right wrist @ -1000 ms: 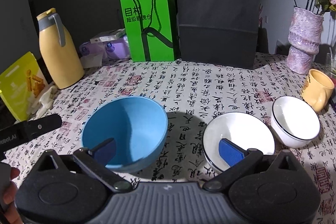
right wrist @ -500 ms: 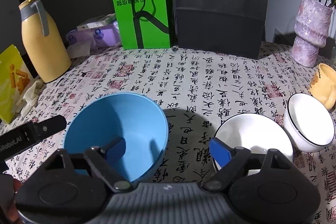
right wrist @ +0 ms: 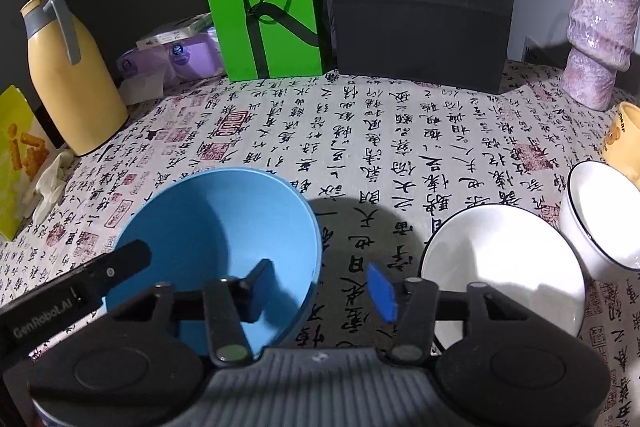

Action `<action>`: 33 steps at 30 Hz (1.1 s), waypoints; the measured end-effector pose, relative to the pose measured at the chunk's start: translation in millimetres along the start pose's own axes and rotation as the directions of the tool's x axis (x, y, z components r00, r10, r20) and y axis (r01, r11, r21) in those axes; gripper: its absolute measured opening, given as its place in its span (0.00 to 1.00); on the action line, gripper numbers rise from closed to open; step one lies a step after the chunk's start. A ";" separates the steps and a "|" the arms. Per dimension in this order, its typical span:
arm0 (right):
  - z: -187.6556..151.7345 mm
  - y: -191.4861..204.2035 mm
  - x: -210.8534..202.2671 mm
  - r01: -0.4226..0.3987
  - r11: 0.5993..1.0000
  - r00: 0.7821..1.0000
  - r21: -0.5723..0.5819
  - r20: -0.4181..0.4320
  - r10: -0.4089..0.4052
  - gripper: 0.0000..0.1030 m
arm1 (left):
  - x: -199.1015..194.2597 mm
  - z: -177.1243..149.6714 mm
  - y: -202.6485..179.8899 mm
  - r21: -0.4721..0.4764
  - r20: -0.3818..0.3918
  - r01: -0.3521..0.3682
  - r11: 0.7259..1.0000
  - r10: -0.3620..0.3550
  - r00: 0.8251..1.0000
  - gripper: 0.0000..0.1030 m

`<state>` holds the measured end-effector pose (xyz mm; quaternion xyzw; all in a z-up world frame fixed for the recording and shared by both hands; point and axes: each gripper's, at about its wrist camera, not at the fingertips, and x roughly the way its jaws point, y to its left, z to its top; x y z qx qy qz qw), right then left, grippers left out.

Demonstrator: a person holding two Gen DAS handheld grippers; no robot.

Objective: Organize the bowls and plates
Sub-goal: 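Lower the left gripper onto the blue bowl rim while the right gripper follows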

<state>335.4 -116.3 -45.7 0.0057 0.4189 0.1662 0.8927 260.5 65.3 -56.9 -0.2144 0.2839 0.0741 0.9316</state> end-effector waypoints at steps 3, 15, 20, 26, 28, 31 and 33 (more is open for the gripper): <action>-0.3 -0.4 3.0 -0.005 1.000 1.000 0.002 -0.006 0.005 0.40 | 1.5 -1.0 0.5 0.001 -0.008 0.014 1.000 -0.014 1.000 0.36; -3.4 -1.8 9.7 -0.015 1.000 1.000 0.021 -0.022 0.016 0.20 | 3.9 -4.5 3.2 0.008 -0.020 0.056 0.998 -0.056 0.998 0.20; -4.4 1.8 9.6 -0.030 1.000 0.999 0.005 -0.021 0.030 0.13 | 2.6 -7.8 -2.1 0.046 0.000 0.045 0.998 -0.045 0.999 0.20; -6.6 2.4 7.6 -0.019 1.000 1.000 -0.013 -0.009 0.019 0.13 | 2.3 -9.6 -5.3 0.068 0.010 0.044 0.997 -0.045 0.999 0.20; -6.9 2.2 7.1 -0.017 1.000 1.000 -0.018 -0.007 0.017 0.12 | 2.0 -10.2 -5.8 0.075 0.012 0.045 0.996 -0.046 0.999 0.20; -7.9 2.4 6.0 -0.012 1.000 1.000 -0.026 -0.001 0.012 0.12 | 1.8 -10.8 -6.2 0.079 0.015 0.046 0.996 -0.047 0.999 0.19; -8.3 2.6 5.7 -0.009 1.000 1.000 -0.029 0.002 0.009 0.12 | 1.7 -11.0 -6.5 0.081 0.017 0.046 0.996 -0.047 0.999 0.19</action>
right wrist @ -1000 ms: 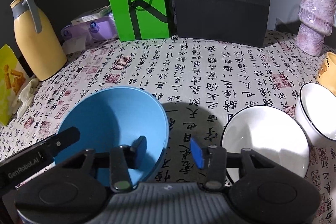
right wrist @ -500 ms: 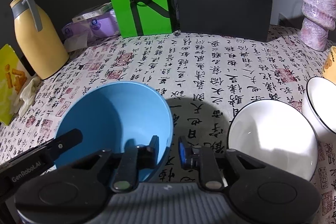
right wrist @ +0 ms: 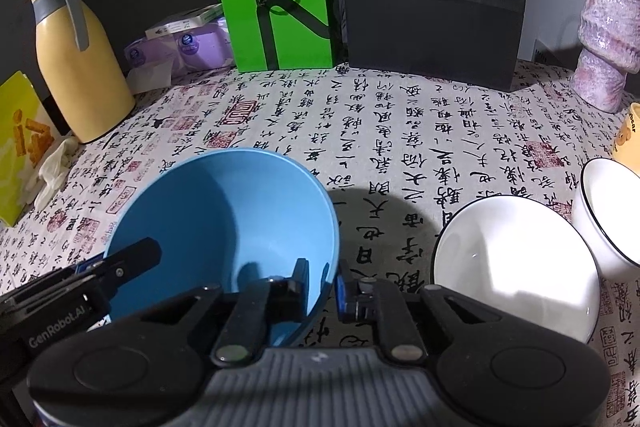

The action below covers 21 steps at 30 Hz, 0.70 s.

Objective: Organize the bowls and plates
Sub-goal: 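Lower the left gripper onto the blue bowl rim while the right gripper follows, then lift the gripped blue bowl and carry it away with both grippers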

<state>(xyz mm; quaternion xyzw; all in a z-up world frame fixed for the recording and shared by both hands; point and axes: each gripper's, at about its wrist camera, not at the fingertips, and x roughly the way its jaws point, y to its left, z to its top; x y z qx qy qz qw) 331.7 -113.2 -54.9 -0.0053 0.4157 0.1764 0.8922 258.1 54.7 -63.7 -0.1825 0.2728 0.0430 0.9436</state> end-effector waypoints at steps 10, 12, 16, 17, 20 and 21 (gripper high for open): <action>-3.6 -2.1 -2.0 0.005 1.000 1.000 0.008 0.007 -0.005 0.12 | -2.1 -1.3 -4.0 0.017 0.016 -0.002 1.000 0.002 1.000 0.19; -4.0 -2.1 -3.0 0.005 1.000 1.000 0.009 0.008 -0.005 0.12 | -3.6 -1.4 -4.7 0.018 0.020 -0.002 1.000 0.002 1.000 0.19; -4.6 -1.1 -7.2 0.008 1.000 1.000 0.004 0.018 -0.008 0.12 | -6.4 -1.8 -6.4 0.017 0.025 -0.003 1.000 0.002 1.000 0.19; -5.0 -0.7 -8.5 0.010 1.000 1.000 0.003 0.022 -0.010 0.12 | -7.1 -1.6 -7.5 0.018 0.026 -0.004 1.000 0.003 1.000 0.19; -5.7 -1.0 -12.3 0.009 1.000 1.000 0.005 0.029 -0.009 0.12 | -10.9 -0.5 -10.7 0.029 0.042 -0.009 1.000 0.008 0.999 0.19; -6.1 -1.2 -13.6 0.007 1.000 0.999 0.008 0.031 -0.008 0.12 | -12.4 0.1 -11.8 0.032 0.047 -0.011 0.999 0.009 0.999 0.19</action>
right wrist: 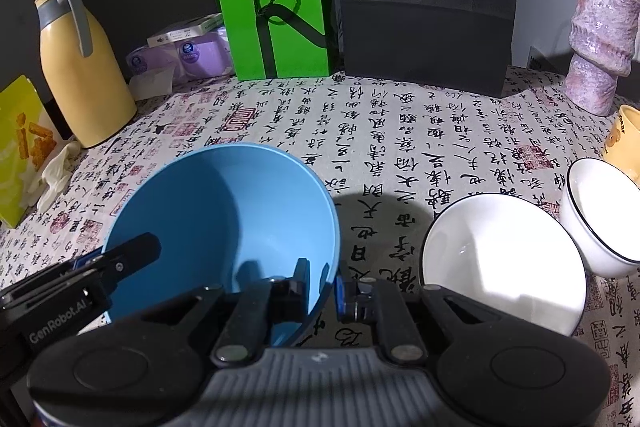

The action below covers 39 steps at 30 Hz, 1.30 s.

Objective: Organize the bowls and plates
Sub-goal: 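Lift the gripped blue bowl and carry it away with both grippers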

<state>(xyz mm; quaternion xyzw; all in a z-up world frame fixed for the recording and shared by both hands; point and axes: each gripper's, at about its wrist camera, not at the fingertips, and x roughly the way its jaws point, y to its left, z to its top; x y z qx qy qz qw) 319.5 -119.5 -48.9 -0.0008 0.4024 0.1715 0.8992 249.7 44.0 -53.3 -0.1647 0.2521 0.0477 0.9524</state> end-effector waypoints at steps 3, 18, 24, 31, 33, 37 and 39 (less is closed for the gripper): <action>-1.0 0.1 -4.9 -0.004 1.000 1.000 0.005 0.009 0.004 0.12 | -5.1 1.5 -2.2 0.002 0.008 0.000 1.000 0.000 1.000 0.19; -9.9 10.0 -34.7 -0.018 1.000 0.999 -0.009 0.051 0.019 0.12 | -40.7 1.4 -6.7 0.016 0.049 -0.008 1.000 0.007 0.999 0.19; -14.2 14.8 -47.3 -0.025 1.000 0.997 -0.015 0.066 0.026 0.12 | -56.1 0.4 -6.1 0.014 0.065 -0.010 1.000 0.009 0.998 0.19; -20.3 21.8 -58.5 -0.037 0.999 0.996 -0.024 0.076 0.039 0.12 | -71.9 -2.3 -1.8 0.010 0.081 -0.012 1.000 0.011 0.997 0.19; -21.5 24.9 -60.9 -0.041 0.999 0.996 -0.028 0.079 0.043 0.12 | -76.4 -2.7 0.4 0.005 0.084 -0.014 1.000 0.013 0.996 0.19; -23.7 31.4 -65.4 -0.049 0.998 0.995 -0.036 0.083 0.051 0.12 | -85.9 -3.0 5.6 -0.004 0.095 -0.019 1.000 0.019 0.995 0.19; -25.1 35.6 -67.9 -0.053 0.998 0.995 -0.041 0.085 0.056 0.12 | -90.4 -2.9 8.4 -0.008 0.101 -0.022 1.000 0.023 0.995 0.19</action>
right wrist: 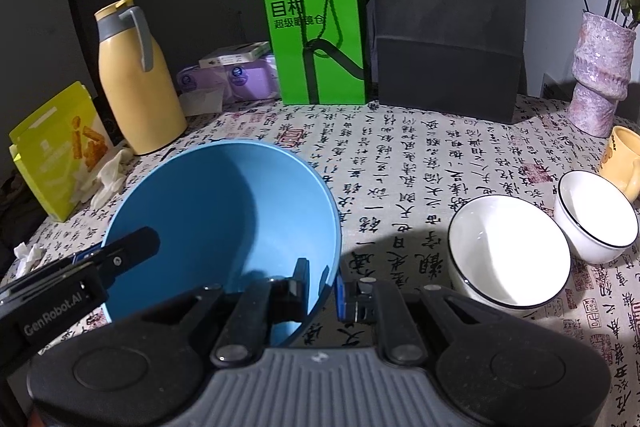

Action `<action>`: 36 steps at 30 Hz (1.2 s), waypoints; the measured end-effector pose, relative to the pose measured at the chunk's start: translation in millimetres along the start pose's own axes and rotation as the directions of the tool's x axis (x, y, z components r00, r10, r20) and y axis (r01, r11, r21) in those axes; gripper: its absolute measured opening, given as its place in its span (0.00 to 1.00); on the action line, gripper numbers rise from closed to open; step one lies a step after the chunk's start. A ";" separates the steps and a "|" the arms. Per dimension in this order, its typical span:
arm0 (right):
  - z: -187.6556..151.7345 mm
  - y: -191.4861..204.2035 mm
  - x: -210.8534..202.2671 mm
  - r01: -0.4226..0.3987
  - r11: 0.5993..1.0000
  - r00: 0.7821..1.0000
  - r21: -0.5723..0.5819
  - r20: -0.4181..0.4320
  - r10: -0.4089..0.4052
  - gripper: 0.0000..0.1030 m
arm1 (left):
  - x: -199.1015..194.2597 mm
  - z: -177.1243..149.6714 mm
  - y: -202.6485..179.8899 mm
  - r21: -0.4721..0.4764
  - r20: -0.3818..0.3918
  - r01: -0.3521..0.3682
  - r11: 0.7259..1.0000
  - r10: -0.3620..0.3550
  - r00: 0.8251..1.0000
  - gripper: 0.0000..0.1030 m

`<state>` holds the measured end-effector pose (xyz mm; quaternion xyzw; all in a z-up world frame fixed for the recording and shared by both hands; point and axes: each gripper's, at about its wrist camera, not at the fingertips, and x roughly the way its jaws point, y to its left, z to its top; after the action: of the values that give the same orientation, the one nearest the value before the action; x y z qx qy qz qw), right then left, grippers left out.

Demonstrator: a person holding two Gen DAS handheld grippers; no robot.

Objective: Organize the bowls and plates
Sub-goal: 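Lift the gripped blue bowl and carry it away with both grippers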

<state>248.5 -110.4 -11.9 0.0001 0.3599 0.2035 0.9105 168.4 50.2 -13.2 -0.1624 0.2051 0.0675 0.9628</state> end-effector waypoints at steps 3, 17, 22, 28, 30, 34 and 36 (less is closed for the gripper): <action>-1.2 6.5 -2.8 -0.007 1.000 1.000 -0.006 0.003 0.007 0.12 | -6.6 0.8 4.5 -0.005 0.008 -0.007 1.000 0.007 1.000 0.19; -8.1 39.6 -18.8 -0.035 0.998 0.999 -0.045 0.016 0.035 0.12 | -41.4 2.1 27.3 -0.033 0.048 -0.027 0.999 0.028 0.998 0.19; -12.4 51.7 -24.9 -0.048 0.997 0.999 -0.057 0.016 0.049 0.12 | -54.2 3.4 37.0 -0.043 0.064 -0.035 0.998 0.037 0.997 0.19; -17.2 68.1 -30.0 -0.069 0.995 0.997 -0.075 0.020 0.070 0.13 | -70.2 2.0 49.9 -0.057 0.084 -0.050 0.997 0.054 0.995 0.19; -19.1 74.0 -30.7 -0.076 0.994 0.997 -0.083 0.016 0.078 0.13 | -74.6 1.2 53.7 -0.061 0.090 -0.055 0.997 0.060 0.994 0.19; -23.2 85.2 -33.0 -0.089 0.991 0.996 -0.098 0.008 0.091 0.13 | -83.7 -1.7 62.1 -0.073 0.096 -0.064 0.995 0.071 0.993 0.19; -25.3 89.7 -34.1 -0.098 0.990 0.995 -0.103 0.004 0.099 0.13 | -87.8 -3.3 66.1 -0.080 0.097 -0.069 0.994 0.076 0.992 0.19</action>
<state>176.2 -44.4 4.9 -0.0280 0.3446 0.2662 0.8998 74.6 105.5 1.7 -0.1878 0.1596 0.1183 0.9619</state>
